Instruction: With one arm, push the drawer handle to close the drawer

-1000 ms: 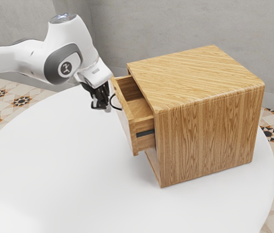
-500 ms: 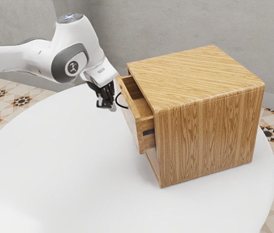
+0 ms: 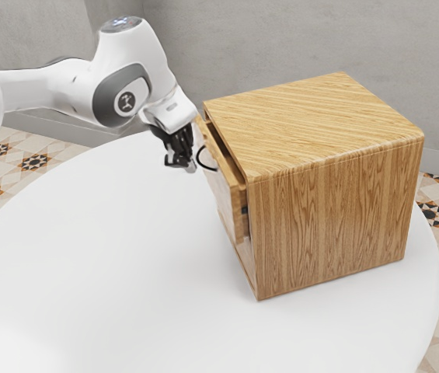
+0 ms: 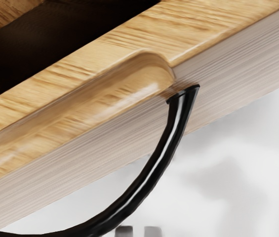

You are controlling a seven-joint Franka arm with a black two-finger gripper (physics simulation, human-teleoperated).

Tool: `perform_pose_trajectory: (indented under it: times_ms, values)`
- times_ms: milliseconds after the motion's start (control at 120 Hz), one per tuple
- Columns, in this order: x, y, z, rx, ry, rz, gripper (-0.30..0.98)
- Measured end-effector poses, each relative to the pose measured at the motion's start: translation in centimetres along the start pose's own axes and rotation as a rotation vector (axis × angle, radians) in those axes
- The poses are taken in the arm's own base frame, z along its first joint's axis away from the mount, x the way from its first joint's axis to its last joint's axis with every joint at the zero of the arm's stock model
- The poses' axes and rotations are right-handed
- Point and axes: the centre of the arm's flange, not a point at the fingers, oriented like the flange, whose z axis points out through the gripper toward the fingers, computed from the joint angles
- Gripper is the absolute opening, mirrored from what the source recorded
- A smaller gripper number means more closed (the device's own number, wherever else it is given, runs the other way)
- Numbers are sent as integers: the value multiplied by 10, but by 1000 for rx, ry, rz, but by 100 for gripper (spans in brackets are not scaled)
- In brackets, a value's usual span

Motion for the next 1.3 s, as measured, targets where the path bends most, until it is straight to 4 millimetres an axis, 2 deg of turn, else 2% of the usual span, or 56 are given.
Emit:
perform_pose_trajectory:
  times_ms: [225, 575, 975, 1300]
  values:
    - [22, 5, -1, 0, 18, 32, -10]
    - [34, 4, 0, -1, 31, 47, -10]
    - [44, 4, -1, 0, 44, 59, -10]
    - [43, 2, 0, 0, 44, 59, -11]
